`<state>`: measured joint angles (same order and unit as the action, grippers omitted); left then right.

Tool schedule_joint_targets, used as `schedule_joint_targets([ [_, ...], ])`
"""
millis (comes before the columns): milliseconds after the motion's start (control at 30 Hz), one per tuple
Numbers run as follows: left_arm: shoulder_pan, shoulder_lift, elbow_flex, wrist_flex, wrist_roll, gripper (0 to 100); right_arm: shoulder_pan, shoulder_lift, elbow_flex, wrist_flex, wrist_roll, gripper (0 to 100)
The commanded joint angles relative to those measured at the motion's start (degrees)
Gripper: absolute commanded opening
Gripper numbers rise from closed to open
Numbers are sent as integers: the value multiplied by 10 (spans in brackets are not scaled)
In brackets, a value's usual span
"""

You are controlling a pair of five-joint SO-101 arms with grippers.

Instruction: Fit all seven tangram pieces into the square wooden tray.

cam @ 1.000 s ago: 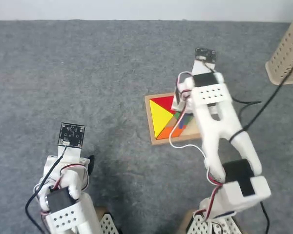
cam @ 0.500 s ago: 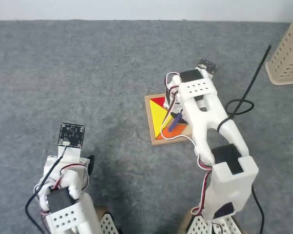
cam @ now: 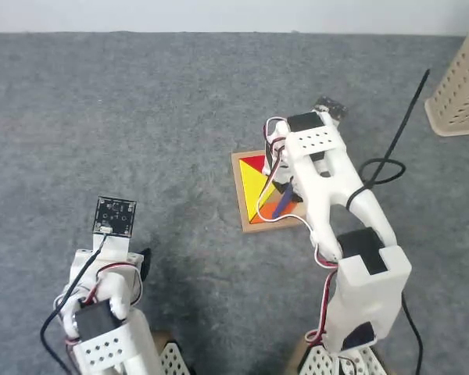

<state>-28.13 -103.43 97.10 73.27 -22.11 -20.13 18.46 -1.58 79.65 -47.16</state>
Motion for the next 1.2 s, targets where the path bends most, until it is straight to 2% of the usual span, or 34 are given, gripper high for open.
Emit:
schedule_joint_targets([
  [0,-2,-9,-5,2,-6,280,1,-17,-48,7,10,58],
  [267,-2,-9,-5,2,-6,280,14,-72,-55,49,10,58],
  [533,-2,-9,-5,2,-6,280,29,-89,-30,45,19,58],
  [600,-2,-9,-5,2,-6,280,28,-90,-30,44,58,54],
  [667,-2,-9,-5,2,-6,280,27,-91,-33,37,82,4],
  [900,-2,-9,-5,2,-6,280,28,-156,-31,16,193,6],
  [1000,-2,-9,-5,2,-6,280,16,-164,25,-51,265,6],
  [1167,-3,-9,-5,2,-6,280,-46,-167,138,-177,383,6],
])
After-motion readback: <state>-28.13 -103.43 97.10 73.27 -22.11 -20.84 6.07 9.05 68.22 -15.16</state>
